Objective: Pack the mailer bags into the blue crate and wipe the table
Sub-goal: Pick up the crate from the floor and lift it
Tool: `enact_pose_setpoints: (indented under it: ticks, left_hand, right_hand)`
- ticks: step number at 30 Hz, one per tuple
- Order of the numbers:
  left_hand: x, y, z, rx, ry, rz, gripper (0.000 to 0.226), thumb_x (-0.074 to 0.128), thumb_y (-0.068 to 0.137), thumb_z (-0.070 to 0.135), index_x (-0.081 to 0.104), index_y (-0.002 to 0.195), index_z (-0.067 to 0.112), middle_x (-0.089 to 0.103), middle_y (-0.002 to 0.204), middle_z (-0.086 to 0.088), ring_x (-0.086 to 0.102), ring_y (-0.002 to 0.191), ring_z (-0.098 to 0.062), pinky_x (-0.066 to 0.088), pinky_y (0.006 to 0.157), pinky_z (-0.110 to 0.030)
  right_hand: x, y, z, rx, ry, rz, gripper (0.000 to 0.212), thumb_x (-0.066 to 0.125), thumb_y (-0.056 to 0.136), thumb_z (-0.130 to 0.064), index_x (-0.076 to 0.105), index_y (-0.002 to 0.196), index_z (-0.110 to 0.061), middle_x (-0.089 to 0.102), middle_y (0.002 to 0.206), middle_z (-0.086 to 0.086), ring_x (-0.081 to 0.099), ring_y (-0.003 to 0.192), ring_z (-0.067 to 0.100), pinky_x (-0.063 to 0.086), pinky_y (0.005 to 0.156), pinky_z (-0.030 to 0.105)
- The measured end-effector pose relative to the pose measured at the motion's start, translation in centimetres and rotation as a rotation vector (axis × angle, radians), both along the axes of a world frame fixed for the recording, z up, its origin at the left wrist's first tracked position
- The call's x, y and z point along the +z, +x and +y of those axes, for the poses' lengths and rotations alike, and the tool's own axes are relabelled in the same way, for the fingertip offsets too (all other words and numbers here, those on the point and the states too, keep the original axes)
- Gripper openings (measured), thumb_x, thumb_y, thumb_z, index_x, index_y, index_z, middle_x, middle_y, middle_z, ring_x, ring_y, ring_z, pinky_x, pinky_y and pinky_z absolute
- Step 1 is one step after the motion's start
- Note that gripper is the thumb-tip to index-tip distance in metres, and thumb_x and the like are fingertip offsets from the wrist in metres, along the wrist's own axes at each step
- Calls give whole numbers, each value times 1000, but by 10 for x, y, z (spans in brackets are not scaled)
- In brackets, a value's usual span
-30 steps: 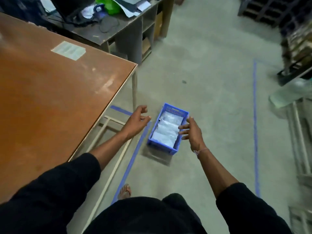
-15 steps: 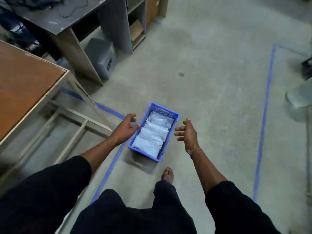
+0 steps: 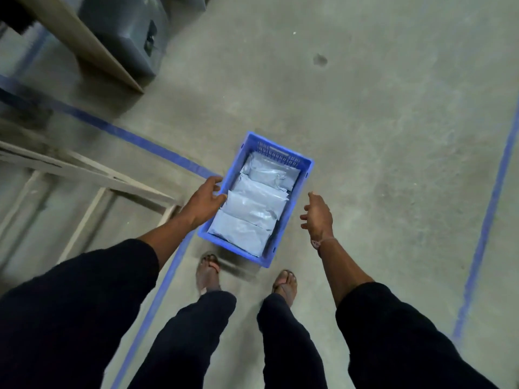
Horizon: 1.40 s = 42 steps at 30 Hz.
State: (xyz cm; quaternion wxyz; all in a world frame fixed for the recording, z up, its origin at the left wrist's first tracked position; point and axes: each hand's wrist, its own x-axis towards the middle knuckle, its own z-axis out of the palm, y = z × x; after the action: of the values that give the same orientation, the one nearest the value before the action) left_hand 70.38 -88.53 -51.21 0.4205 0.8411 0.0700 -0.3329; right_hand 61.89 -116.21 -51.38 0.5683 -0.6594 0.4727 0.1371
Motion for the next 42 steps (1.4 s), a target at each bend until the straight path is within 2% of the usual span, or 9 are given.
enact_pose_setpoints:
  ticks: [3, 7, 12, 15, 19, 28, 36, 39, 42]
  left_hand:
    - [-73, 28, -4, -43, 65, -2, 50, 62, 100, 13, 47, 147, 13, 52, 129, -8, 57, 112, -26, 46, 87, -31]
    - [-170, 59, -4, -126, 123, 16, 53, 63, 98, 10, 49, 148, 14, 57, 135, -23, 62, 110, -38, 47, 84, -34]
    - [-253, 83, -6, -233, 193, 63, 69, 62, 97, 24, 33, 160, 19, 41, 145, -31, 42, 139, -38, 35, 113, -39]
    - [-285, 88, -9, -267, 215, 84, 70, 58, 102, 16, 24, 163, 24, 30, 153, -28, 38, 143, -35, 31, 116, -35]
    - [-307, 92, -8, -304, 303, 34, 71, 50, 100, 10, 23, 162, 32, 34, 150, -24, 45, 136, -43, 36, 116, -48]
    - [-303, 99, -2, -428, 354, -31, 77, 44, 97, -1, 23, 162, 33, 39, 139, -24, 55, 117, -46, 45, 93, -42]
    - [-257, 90, 3, -399, 330, -24, 71, 38, 102, 4, 20, 162, 36, 36, 146, -23, 58, 97, -39, 48, 82, -39]
    - [-218, 83, 1, -375, 304, -46, 70, 40, 102, 4, 21, 163, 34, 40, 137, -22, 52, 82, -30, 41, 75, -32]
    - [-170, 78, -1, -336, 274, -75, 73, 42, 99, 3, 23, 163, 32, 41, 124, -20, 56, 87, -34, 42, 77, -32]
  right_hand:
    - [-85, 13, -2, 67, -82, 65, 50, 33, 87, -64, 64, 102, -28, 57, 127, 17, 57, 115, 40, 51, 99, 54]
    - [-183, 27, -4, 101, -111, 85, 63, 41, 93, -56, 55, 143, -19, 49, 144, 18, 52, 129, 34, 40, 114, 45]
    - [-261, 35, 3, 131, -135, 95, 61, 52, 98, -37, 39, 154, -20, 43, 148, 17, 53, 130, 34, 41, 113, 43]
    - [-284, 35, 10, 189, -186, 68, 64, 52, 101, -24, 27, 159, -22, 39, 147, 19, 52, 128, 37, 41, 110, 35]
    - [-297, 33, 15, 236, -290, 83, 77, 46, 92, 1, 22, 160, -25, 38, 142, 17, 58, 111, 38, 46, 93, 31]
    - [-300, 33, 12, 283, -331, 61, 98, 49, 79, 12, 19, 160, -32, 40, 133, 15, 59, 99, 43, 56, 82, 52]
    - [-255, 40, -4, 341, -374, -11, 94, 50, 81, 11, 23, 159, -32, 43, 129, 12, 57, 101, 37, 52, 88, 41]
    - [-218, 46, -14, 375, -403, -44, 93, 51, 82, 10, 23, 159, -34, 43, 127, 12, 59, 101, 37, 50, 86, 36]
    - [-166, 53, -22, 407, -428, -64, 94, 48, 82, 9, 22, 159, -38, 42, 125, 13, 59, 99, 40, 53, 87, 43]
